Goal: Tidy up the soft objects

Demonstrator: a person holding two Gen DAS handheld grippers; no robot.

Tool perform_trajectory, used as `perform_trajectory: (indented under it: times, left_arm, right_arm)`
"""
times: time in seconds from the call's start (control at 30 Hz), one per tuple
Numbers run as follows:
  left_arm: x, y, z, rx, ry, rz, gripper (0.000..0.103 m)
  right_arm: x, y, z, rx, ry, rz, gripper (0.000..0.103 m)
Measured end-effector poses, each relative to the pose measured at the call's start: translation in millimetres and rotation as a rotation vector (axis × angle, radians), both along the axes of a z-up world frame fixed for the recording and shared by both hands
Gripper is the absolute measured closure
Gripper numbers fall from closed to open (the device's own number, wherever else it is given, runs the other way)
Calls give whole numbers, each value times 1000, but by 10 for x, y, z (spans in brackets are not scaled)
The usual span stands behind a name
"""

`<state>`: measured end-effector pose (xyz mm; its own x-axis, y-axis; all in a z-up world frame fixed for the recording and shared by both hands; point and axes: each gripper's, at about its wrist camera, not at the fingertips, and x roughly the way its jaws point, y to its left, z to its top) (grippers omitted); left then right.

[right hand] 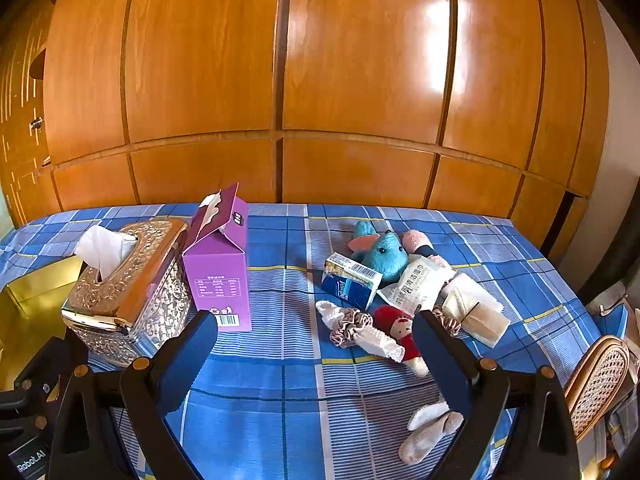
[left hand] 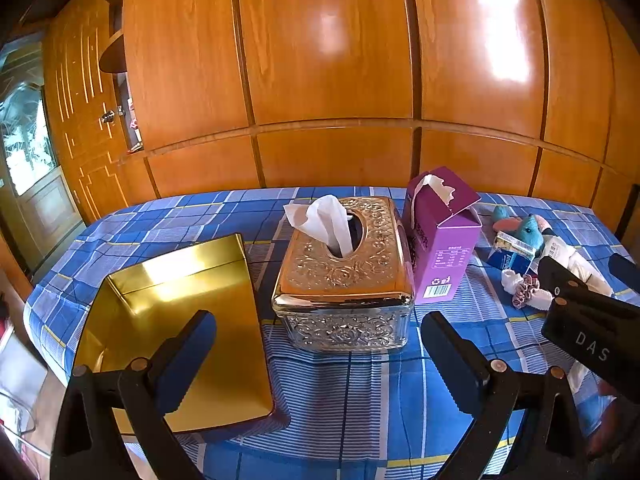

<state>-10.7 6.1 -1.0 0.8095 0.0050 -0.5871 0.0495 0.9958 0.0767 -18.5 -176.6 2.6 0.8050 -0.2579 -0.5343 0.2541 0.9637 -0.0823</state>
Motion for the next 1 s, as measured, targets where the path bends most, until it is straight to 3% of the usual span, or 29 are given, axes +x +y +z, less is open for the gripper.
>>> perform_trajectory:
  times: [0.47,0.67,1.0]
  left_arm:
    - [2,-241,46,28,-9,-81,0]
    - [95,-481,146,-36,27,-288,0]
    - [201,-1426,61,57,113,-672,0]
  right_arm:
    - [-22,-431,57,22,-20,-89,4]
    - [-106,-960,142,86,-21,-172,4]
    - [-514,-1912,261,204,-35,-357,4]
